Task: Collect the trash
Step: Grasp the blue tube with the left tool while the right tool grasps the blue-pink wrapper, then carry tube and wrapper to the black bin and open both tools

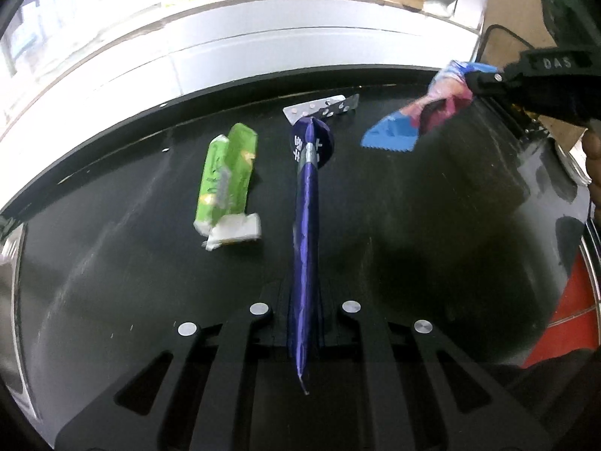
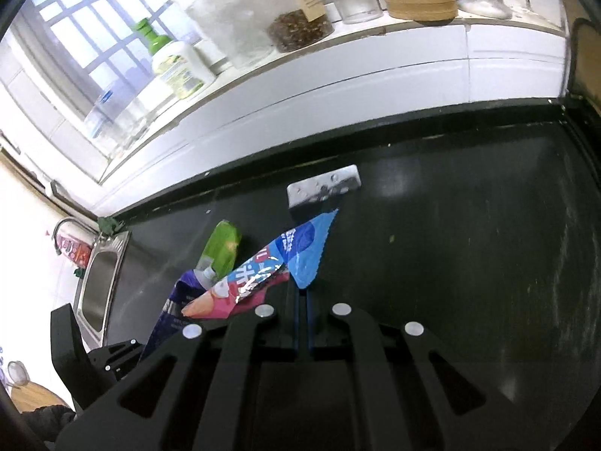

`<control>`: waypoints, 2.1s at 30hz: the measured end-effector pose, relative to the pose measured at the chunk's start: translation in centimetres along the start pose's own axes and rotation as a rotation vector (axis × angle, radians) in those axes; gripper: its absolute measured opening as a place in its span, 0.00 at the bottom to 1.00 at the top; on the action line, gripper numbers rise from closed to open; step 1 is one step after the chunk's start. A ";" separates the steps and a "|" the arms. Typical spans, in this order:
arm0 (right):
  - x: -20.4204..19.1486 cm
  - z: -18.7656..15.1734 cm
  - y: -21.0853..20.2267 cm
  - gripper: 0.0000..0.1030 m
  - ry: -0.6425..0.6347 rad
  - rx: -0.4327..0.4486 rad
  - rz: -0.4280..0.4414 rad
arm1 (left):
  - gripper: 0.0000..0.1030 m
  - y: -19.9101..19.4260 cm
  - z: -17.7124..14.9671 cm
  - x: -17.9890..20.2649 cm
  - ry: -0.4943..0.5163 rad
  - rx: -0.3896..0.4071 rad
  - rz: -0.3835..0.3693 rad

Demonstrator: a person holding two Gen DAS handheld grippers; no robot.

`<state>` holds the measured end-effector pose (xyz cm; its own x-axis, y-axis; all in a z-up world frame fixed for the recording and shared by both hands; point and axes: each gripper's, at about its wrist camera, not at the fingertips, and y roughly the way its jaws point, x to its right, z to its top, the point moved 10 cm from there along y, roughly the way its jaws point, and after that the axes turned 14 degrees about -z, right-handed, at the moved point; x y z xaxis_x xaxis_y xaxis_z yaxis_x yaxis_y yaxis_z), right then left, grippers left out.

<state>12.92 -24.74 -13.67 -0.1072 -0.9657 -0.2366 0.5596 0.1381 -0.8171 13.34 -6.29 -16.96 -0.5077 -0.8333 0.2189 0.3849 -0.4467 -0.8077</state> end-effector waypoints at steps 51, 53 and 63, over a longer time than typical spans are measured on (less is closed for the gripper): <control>-56.0 -45.6 -3.1 0.04 -1.361 -0.267 0.437 | 0.07 -29.2 -51.4 -20.1 -1.108 0.235 0.492; -56.2 -46.4 -2.1 0.04 -1.376 -0.290 0.415 | 0.07 -28.7 -51.9 -20.4 -1.116 0.229 0.479; -56.8 -48.2 -0.1 0.04 -1.434 -0.310 0.364 | 0.08 -27.5 -52.5 -21.4 -1.127 0.233 0.424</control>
<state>-20.69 40.72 -25.45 0.9664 -0.2350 0.1041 0.1684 0.2727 -0.9472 -26.80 40.93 -28.18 0.5973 -0.6909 0.4072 0.5447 -0.0232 -0.8383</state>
